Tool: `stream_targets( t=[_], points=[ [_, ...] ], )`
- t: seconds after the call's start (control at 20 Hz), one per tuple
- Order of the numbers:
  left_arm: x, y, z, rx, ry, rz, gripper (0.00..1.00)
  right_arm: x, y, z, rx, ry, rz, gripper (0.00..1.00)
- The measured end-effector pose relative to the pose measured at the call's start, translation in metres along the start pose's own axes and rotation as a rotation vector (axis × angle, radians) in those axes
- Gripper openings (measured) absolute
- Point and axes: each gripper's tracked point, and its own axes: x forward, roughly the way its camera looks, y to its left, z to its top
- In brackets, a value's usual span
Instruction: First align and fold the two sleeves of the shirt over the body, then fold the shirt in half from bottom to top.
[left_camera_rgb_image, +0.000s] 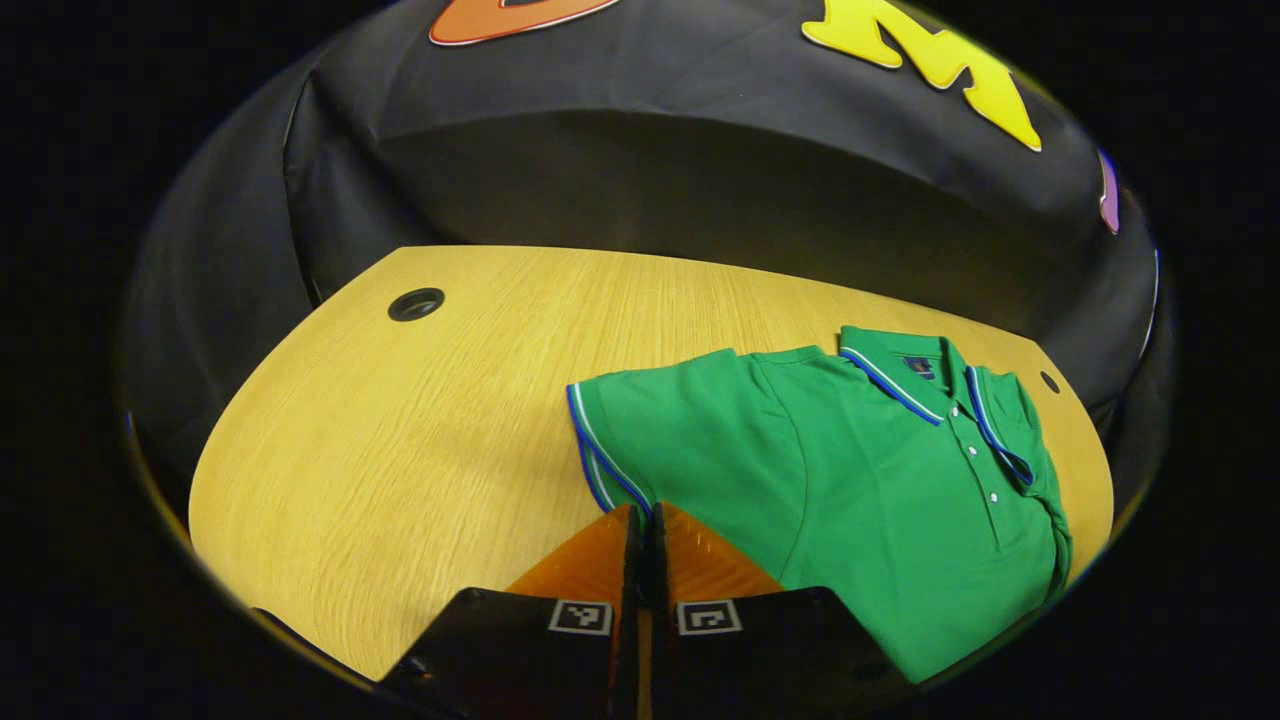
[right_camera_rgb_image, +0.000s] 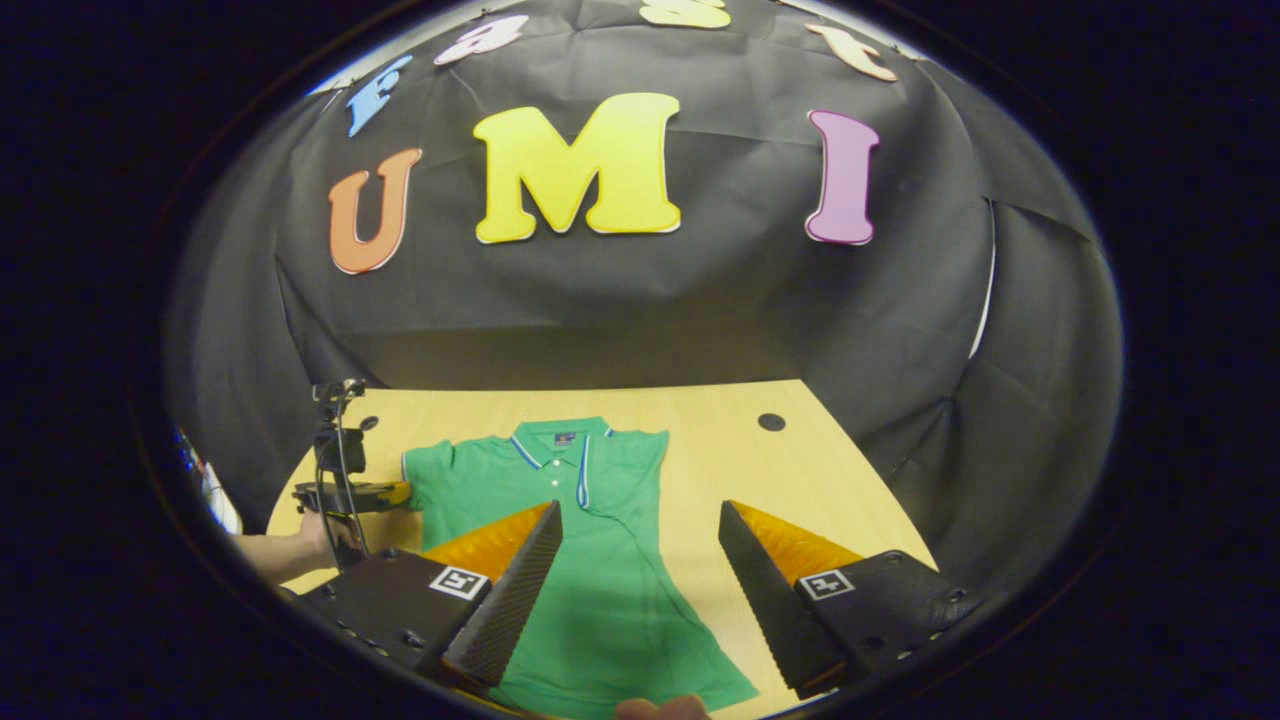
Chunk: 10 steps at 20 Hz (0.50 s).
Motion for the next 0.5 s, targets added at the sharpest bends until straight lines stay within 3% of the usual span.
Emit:
stream_targets(
  t=[0.15,0.5],
  points=[
    [-0.004,-0.007,0.011,0.008,-0.024,-0.007,0.07,0.005,-0.013,-0.002,0.013,-0.003,-0.033,0.96],
    [-0.03,-0.049,0.062,0.038,-0.121,-0.046,0.06,0.011,-0.026,-0.007,0.045,0.011,-0.02,0.96]
  ],
)
